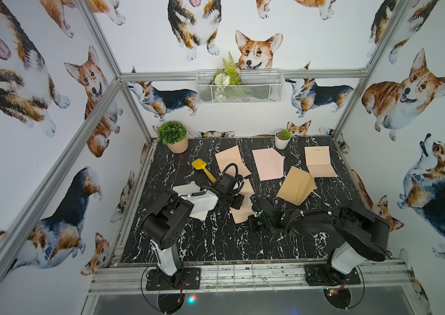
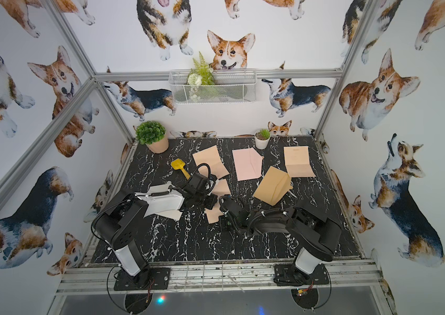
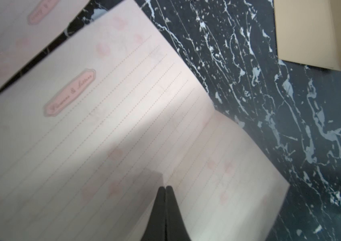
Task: Take the letter paper out of the envelope
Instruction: Adjust the letter paper at the center of the board.
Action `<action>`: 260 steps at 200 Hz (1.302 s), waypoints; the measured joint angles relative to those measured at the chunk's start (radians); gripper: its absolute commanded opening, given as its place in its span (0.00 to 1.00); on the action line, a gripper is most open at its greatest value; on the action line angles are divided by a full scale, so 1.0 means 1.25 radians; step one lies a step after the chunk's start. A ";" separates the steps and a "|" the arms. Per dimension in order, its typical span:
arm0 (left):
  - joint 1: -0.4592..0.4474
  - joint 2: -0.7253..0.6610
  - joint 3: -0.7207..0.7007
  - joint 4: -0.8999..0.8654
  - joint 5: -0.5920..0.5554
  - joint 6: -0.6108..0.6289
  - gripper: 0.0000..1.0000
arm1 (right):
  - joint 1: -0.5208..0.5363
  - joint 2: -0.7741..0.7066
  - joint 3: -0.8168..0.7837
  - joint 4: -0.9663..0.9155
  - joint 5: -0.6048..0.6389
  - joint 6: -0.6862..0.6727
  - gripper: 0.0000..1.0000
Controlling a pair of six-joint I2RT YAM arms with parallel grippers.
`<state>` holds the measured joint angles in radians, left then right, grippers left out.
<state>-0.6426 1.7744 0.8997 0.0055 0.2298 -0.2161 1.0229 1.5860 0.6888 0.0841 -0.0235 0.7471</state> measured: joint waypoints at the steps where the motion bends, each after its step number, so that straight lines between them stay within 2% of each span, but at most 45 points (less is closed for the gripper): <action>1: 0.000 0.000 0.000 0.000 0.000 0.000 0.00 | 0.000 -0.004 0.001 -0.005 0.003 -0.003 0.00; 23: 0.000 -0.002 -0.002 -0.002 0.004 0.000 0.00 | -0.016 -0.059 0.017 -0.041 0.035 -0.061 0.00; 45: 0.000 -0.003 -0.004 -0.002 0.005 0.002 0.00 | -0.085 -0.089 0.018 -0.038 0.039 -0.099 0.00; 67: 0.000 -0.003 -0.004 -0.002 0.008 0.003 0.00 | -0.151 -0.080 0.024 -0.015 0.023 -0.117 0.00; 84: 0.000 -0.003 -0.005 -0.002 0.008 0.003 0.00 | -0.170 -0.041 0.053 -0.009 -0.001 -0.128 0.00; 111: 0.000 -0.003 -0.007 -0.002 0.008 0.003 0.00 | -0.175 0.024 0.072 0.019 -0.048 -0.134 0.00; 142: 0.000 -0.003 -0.007 0.000 0.008 0.003 0.00 | -0.174 0.063 0.038 0.049 -0.086 -0.129 0.00; 206: 0.000 -0.033 -0.027 0.018 0.013 0.002 0.00 | -0.174 0.041 -0.034 0.104 -0.098 -0.110 0.00; 260: 0.011 -0.104 -0.082 0.021 -0.049 0.006 0.00 | -0.170 -0.003 -0.063 0.093 -0.103 -0.106 0.00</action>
<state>-0.6285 1.6440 0.7971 0.0322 0.1684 -0.2089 0.8101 1.5822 0.6106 0.2001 -0.1528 0.6151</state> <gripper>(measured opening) 0.048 0.049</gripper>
